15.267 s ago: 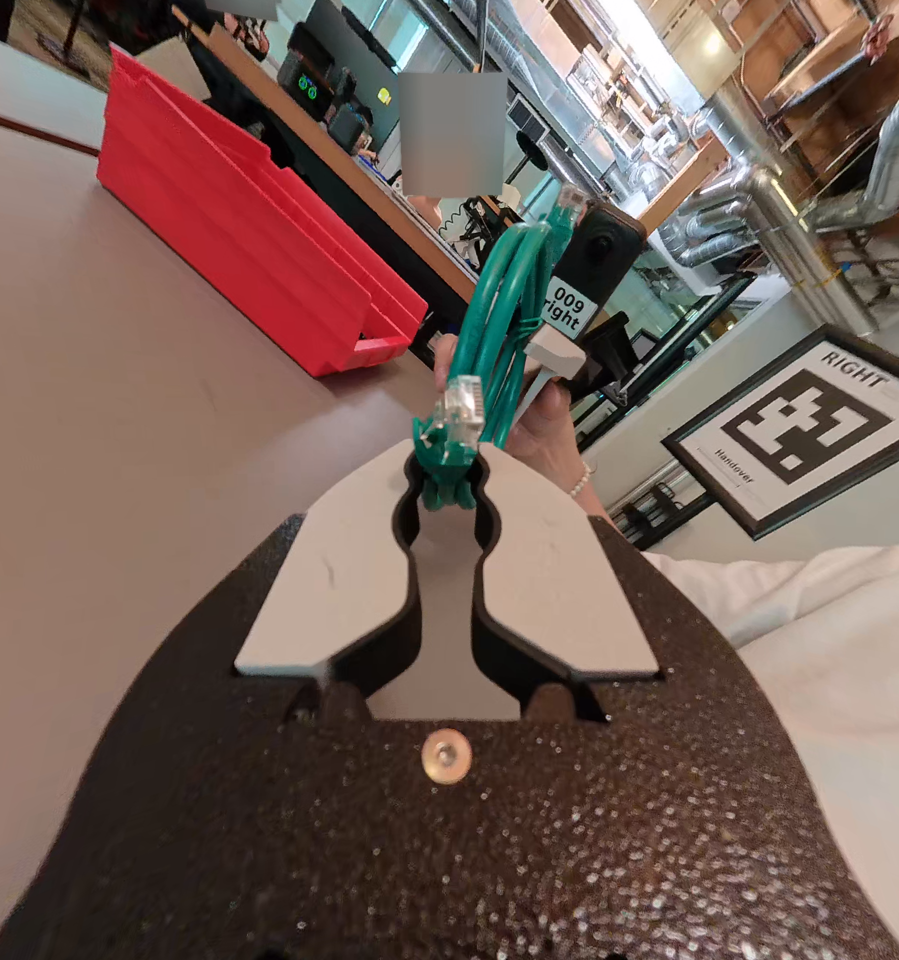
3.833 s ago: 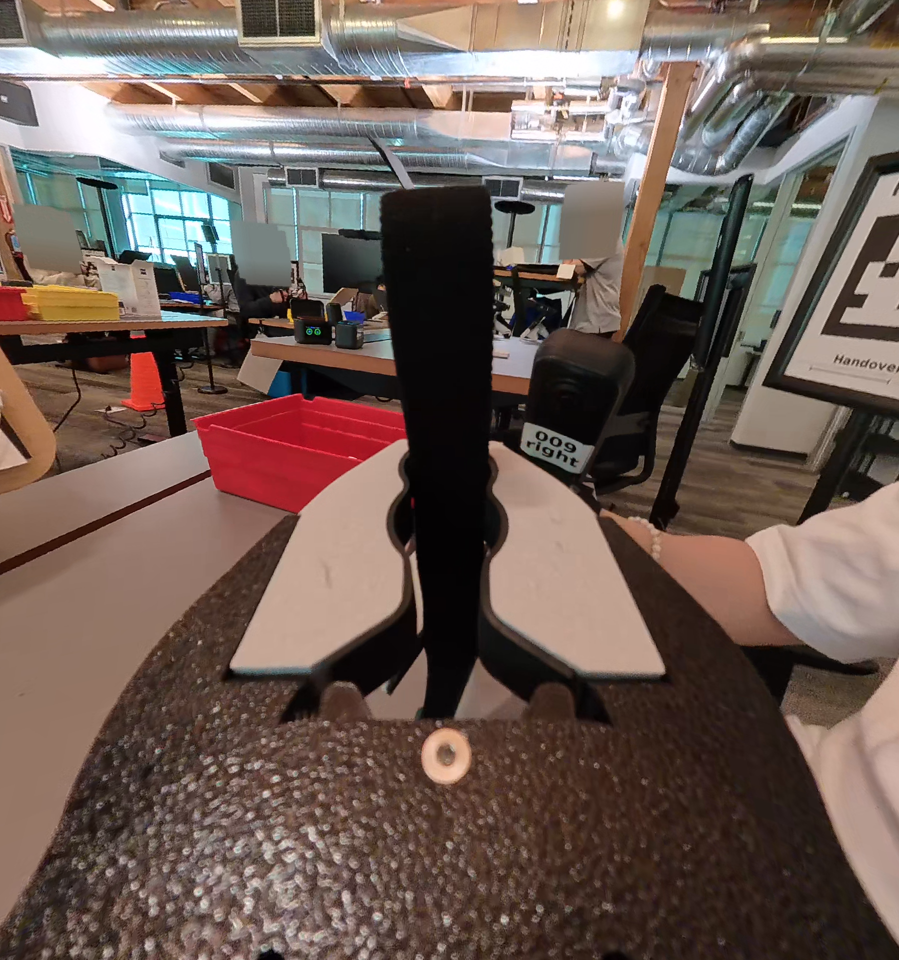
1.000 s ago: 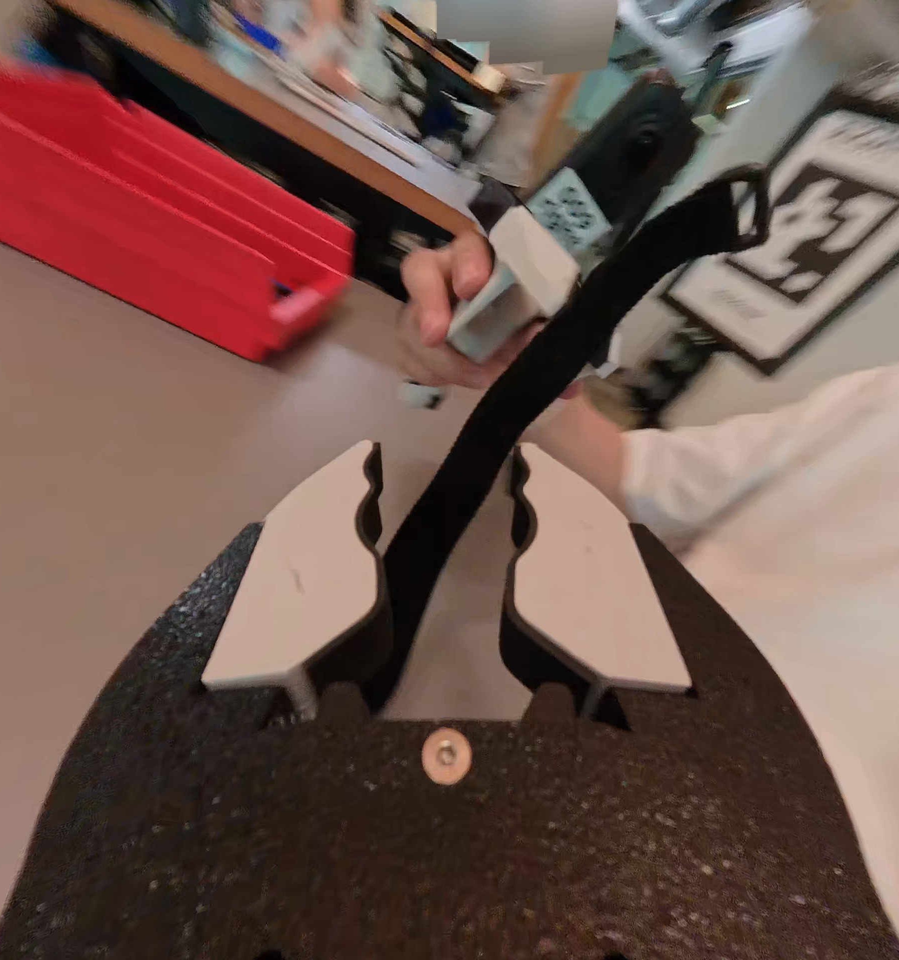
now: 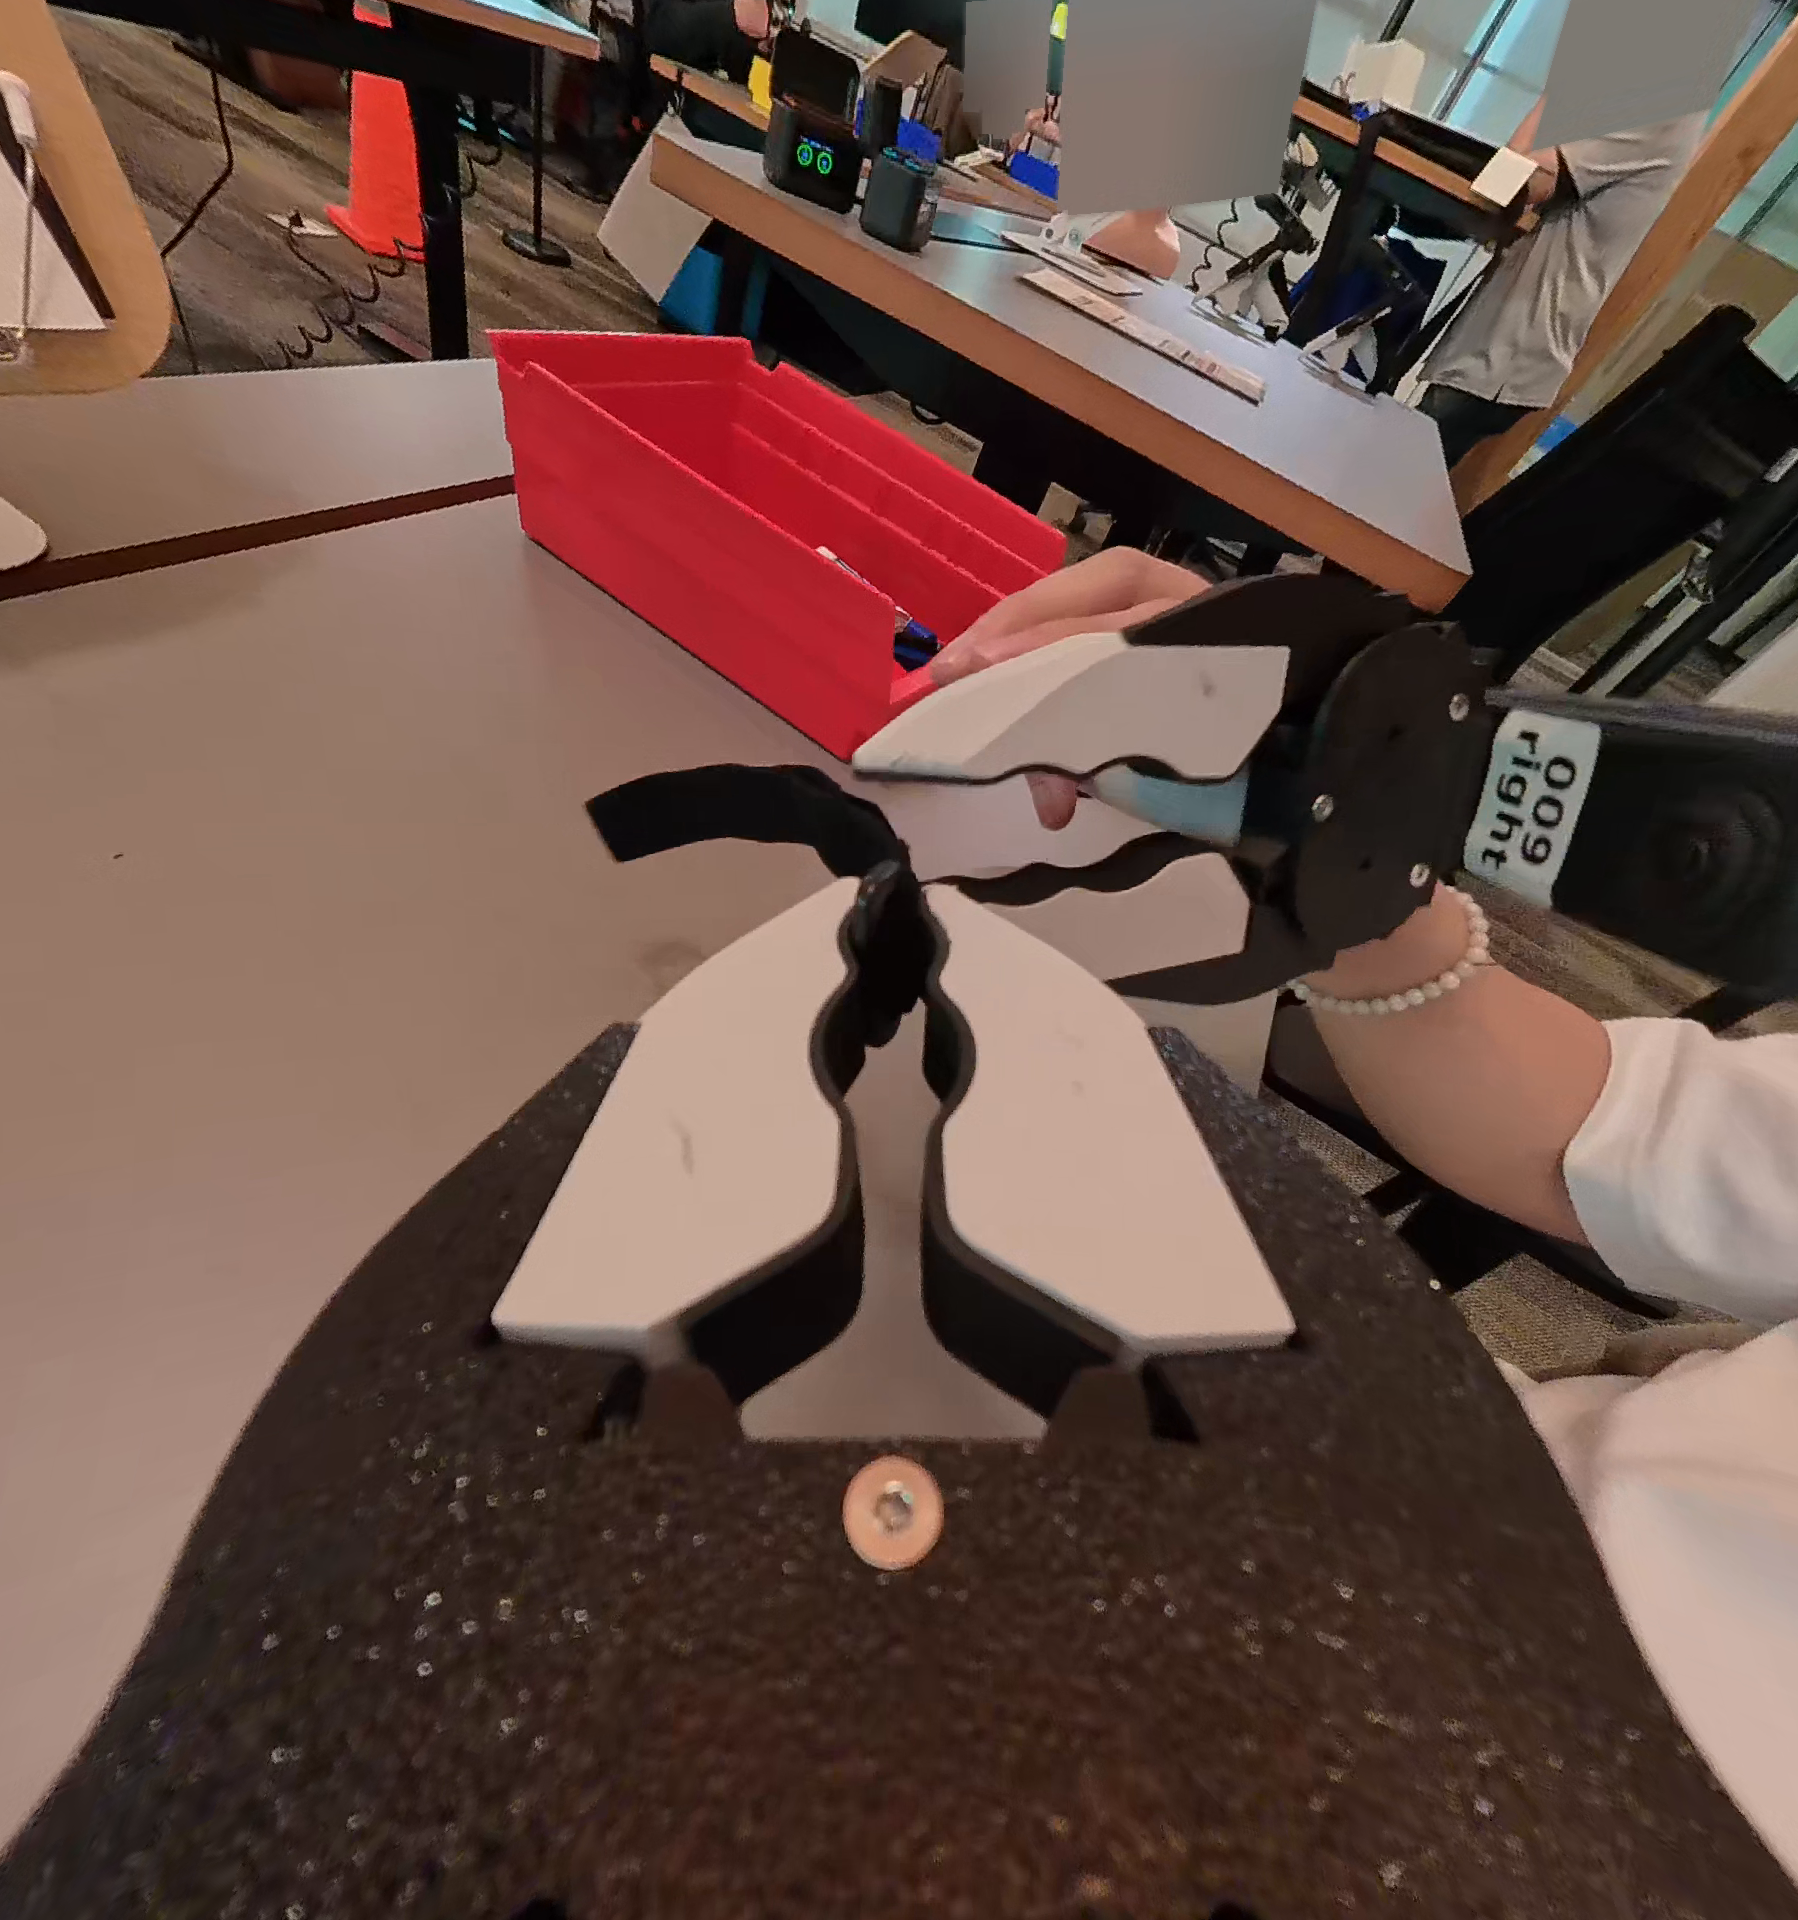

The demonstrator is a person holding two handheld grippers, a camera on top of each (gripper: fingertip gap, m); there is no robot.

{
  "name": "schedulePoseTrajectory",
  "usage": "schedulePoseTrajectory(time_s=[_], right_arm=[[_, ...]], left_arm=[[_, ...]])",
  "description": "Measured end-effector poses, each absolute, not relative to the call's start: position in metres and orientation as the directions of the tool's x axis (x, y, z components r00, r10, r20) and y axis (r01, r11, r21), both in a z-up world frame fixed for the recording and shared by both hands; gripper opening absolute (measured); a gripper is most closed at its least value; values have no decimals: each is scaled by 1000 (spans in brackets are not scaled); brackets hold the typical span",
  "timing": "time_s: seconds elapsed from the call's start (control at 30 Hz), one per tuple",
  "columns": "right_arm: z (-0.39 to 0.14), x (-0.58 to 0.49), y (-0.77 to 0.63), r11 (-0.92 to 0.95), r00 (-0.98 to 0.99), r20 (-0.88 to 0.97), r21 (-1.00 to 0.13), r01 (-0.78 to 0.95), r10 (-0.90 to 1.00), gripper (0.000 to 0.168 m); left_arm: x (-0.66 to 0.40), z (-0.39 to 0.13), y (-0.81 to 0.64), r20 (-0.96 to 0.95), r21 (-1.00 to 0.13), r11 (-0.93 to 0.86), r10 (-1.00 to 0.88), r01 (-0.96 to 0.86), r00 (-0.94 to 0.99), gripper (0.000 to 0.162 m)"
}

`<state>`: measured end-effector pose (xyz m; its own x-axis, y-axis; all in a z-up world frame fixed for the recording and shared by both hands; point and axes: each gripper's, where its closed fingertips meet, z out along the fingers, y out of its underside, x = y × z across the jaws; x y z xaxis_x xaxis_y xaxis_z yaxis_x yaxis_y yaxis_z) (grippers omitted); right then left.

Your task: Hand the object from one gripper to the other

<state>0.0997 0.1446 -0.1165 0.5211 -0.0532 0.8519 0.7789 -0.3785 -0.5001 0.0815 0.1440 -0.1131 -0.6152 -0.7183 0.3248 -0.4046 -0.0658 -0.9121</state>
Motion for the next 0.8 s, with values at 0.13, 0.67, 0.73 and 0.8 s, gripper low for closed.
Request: schedulePoseTrajectory(time_s=[0.13, 0.67, 0.73, 0.8], right_arm=[[-112, 96, 133, -269, 673, 739, -651, 710, -11, 42], [-142, 52, 112, -226, 800, 484, -786, 576, 354, 11], [-145, 54, 114, -237, 796, 494, -775, 586, 350, 5], [-145, 56, 115, -250, 801, 488, -775, 581, 347, 5]], left_arm=[[79, -111, 154, 350, -905, -76, -693, -418, -631, 5], [25, -128, 125, -89, -882, 450, -450, -139, -889, 5], [26, -129, 124, -93, -879, 456, -446, -137, -890, 5], [28, -129, 126, -108, -877, 461, -464, -135, -879, 5]])
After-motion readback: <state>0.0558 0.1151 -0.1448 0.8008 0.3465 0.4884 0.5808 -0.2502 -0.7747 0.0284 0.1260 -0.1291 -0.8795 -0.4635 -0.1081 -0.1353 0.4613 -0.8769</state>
